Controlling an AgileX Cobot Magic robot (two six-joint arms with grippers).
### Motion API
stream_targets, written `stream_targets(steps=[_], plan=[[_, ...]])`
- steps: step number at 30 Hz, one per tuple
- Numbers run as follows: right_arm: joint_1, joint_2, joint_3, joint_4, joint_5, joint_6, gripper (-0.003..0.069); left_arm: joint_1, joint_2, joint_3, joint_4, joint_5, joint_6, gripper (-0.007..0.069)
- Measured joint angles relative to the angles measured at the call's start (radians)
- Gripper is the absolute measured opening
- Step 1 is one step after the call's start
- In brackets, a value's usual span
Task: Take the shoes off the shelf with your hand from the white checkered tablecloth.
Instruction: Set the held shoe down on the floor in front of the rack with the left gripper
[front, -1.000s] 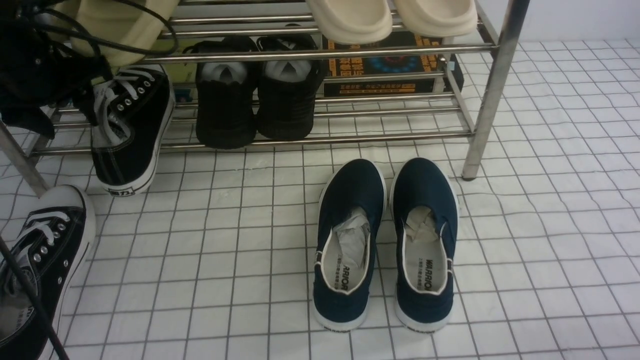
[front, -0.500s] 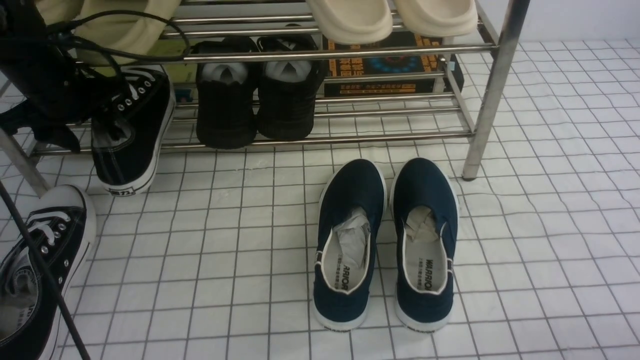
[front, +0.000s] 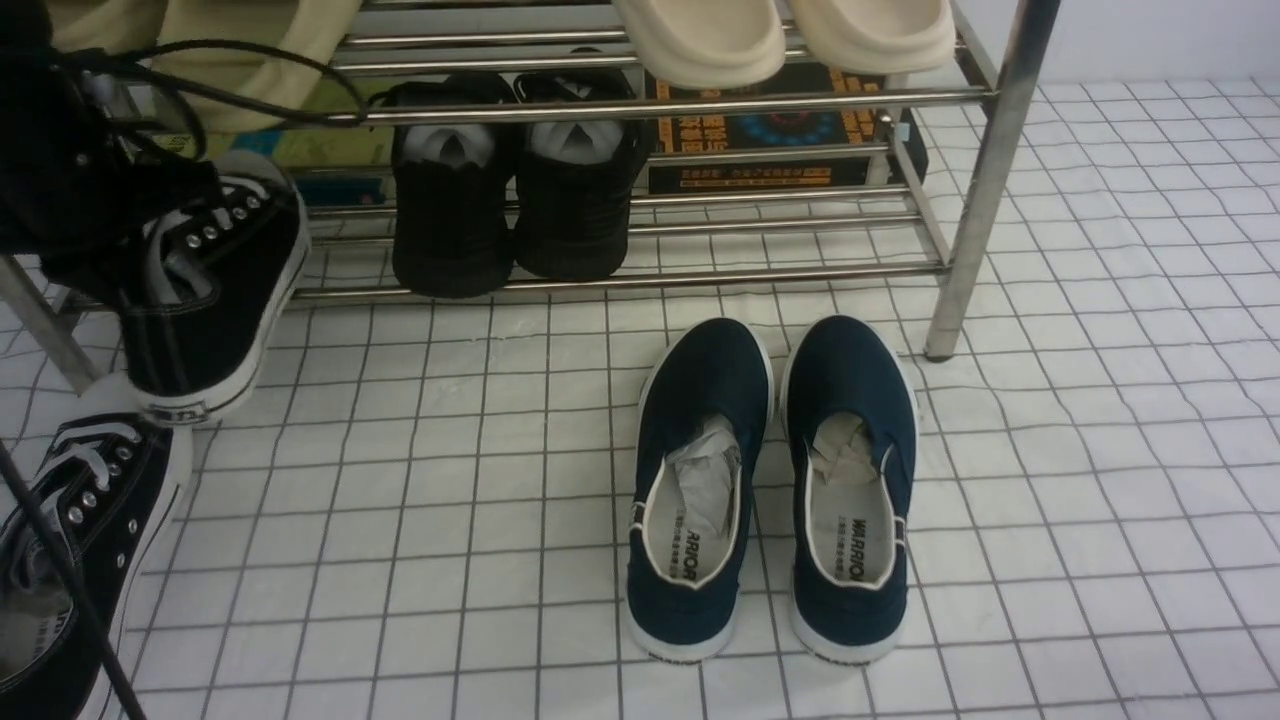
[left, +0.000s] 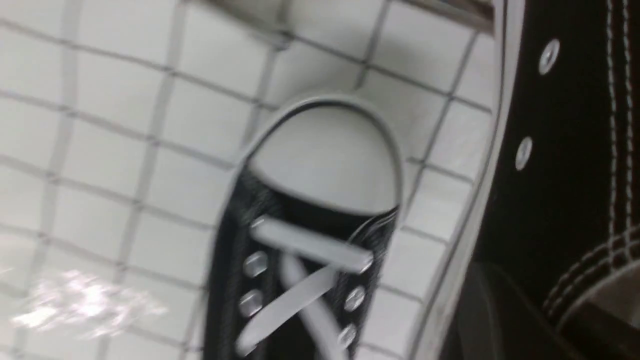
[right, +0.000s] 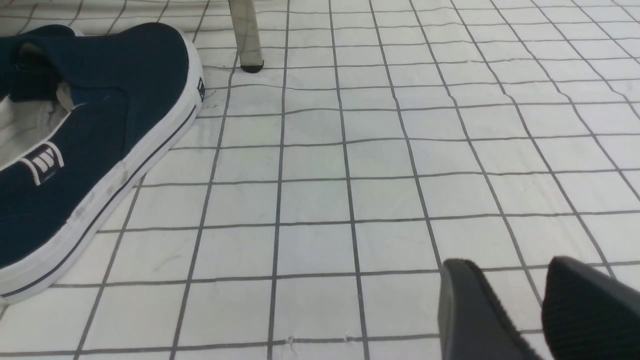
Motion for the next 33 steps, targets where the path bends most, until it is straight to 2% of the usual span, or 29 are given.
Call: stream_targets(steps=[4, 9, 19, 22, 26, 33], plan=[[0.0, 0.0, 0.0, 0.0, 0.0, 0.0, 0.0239, 0.0, -0.097, 0.004, 0.019, 0.021, 0.001, 0.0011], [0.0, 0.0, 0.0, 0.0, 0.0, 0.0, 0.0239, 0.001, -0.199, 0.036, -0.061, 0.021, 0.001, 0.0012], [0.0, 0.0, 0.0, 0.0, 0.0, 0.0, 0.0239, 0.0, -0.384, 0.429, -0.101, 0.016, 0.006, 0.0013], [0.0, 0.0, 0.0, 0.0, 0.0, 0.0, 0.0239, 0.0, -0.397, 0.55, -0.114, -0.031, 0.023, 0.0013], [0.0, 0.0, 0.0, 0.0, 0.0, 0.0, 0.0239, 0.0, -0.408, 0.717, -0.153, -0.175, 0.078, 0.0013], [0.0, 0.0, 0.0, 0.0, 0.0, 0.0, 0.0239, 0.0, -0.409, 0.861, -0.159, -0.35, 0.089, 0.0017]])
